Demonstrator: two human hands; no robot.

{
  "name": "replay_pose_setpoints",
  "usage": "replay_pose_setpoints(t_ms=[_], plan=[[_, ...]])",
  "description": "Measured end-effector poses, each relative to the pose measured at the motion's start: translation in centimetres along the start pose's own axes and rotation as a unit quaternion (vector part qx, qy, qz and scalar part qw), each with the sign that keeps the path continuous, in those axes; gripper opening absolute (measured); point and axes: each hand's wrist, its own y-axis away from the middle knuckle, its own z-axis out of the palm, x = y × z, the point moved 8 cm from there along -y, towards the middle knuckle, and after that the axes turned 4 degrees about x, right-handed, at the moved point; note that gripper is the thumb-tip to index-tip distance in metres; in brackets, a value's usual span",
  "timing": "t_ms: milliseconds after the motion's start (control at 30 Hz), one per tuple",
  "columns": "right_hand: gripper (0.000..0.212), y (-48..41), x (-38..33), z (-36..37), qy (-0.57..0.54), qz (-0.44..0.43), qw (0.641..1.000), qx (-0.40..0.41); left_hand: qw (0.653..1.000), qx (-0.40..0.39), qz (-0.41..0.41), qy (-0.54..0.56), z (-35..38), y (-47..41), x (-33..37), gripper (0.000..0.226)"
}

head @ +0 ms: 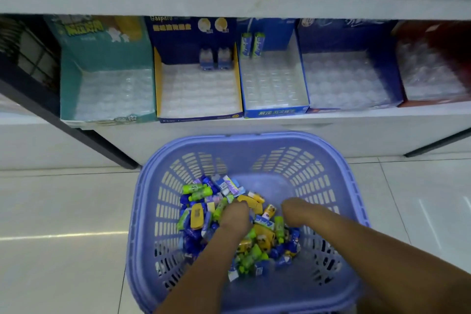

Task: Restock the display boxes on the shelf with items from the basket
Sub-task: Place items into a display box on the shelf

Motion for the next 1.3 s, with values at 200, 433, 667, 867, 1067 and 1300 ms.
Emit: replay_pose_setpoints(t_ms=[200, 433, 667, 867, 1067, 1300], plan=[[0.036, -2.6, 0.9, 1.8, -0.055, 0.033, 0.998, 0.028, 0.994, -0.034, 0.007, -0.108, 1.6, -0.7, 1.1, 0.035], [0.014, -3.4, 1.4, 2.7, -0.102, 0.026, 0.993, 0.048, 0.984, -0.059, -0.071, 0.151, 1.0, -0.2, -0.7, 0.04], [0.028, -0.3, 0.7, 0.4, -0.135, -0.023, 0.99, 0.04, 0.848, -0.036, -0.19, 0.493, -3.5, 0.6, -2.2, 0.028], [0.036, 7.2, -0.6, -7.1, -0.53, -0.181, 0.829, -0.001, 0.775, -0.03, -0.066, 0.628, -11.5, 3.7, -1.6, 0.029], [0.036, 17.8, -5.2, -17.3, -0.527, -0.41, 0.735, 0.115, 0.739, 0.026, 0.037, 0.672, -19.0, 8.3, -1.3, 0.039], [0.024, 20.8, -4.7, -26.7, -0.521, -0.358, 0.667, 0.393, 0.659, 0.084, 0.133, 0.735, -24.4, 11.1, -0.9, 0.036]])
